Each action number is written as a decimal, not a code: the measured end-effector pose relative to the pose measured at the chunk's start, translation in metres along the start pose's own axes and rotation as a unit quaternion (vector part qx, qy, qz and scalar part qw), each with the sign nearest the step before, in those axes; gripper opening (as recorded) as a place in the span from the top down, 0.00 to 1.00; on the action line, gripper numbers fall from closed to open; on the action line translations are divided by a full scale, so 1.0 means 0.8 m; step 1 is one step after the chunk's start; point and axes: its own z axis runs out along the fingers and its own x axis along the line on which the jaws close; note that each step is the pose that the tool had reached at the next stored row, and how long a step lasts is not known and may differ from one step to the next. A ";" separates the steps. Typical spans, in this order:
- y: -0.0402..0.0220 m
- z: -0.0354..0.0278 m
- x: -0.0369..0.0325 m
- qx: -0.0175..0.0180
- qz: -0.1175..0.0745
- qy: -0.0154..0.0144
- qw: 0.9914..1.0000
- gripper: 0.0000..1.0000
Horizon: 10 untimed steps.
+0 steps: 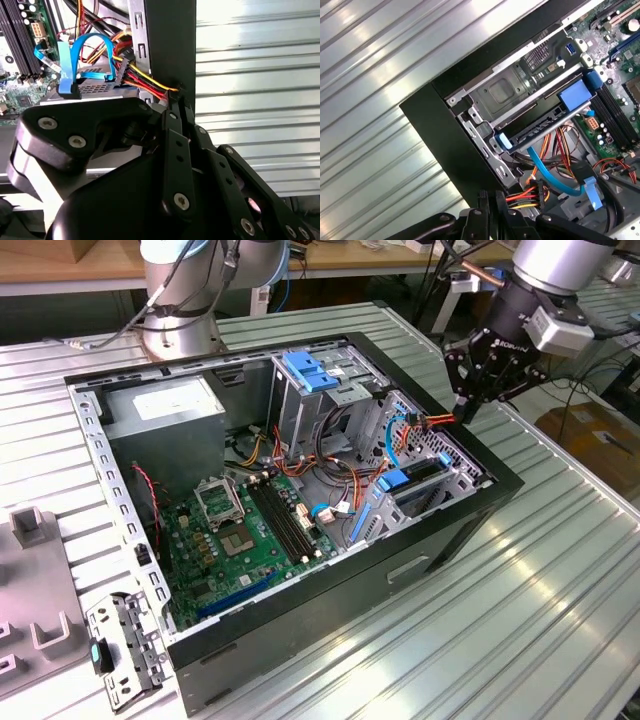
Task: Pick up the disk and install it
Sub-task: 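Insert the first disk wire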
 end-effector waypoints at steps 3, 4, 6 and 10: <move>0.0001 -0.0001 0.0001 0.000 0.000 0.000 1.000 0.84; 0.0001 -0.0001 0.0000 0.000 0.000 0.000 1.000 0.84; 0.0015 -0.0004 -0.0022 -0.001 0.000 0.000 1.000 0.84; 0.0091 -0.0004 -0.0124 0.000 0.000 0.000 1.000 0.84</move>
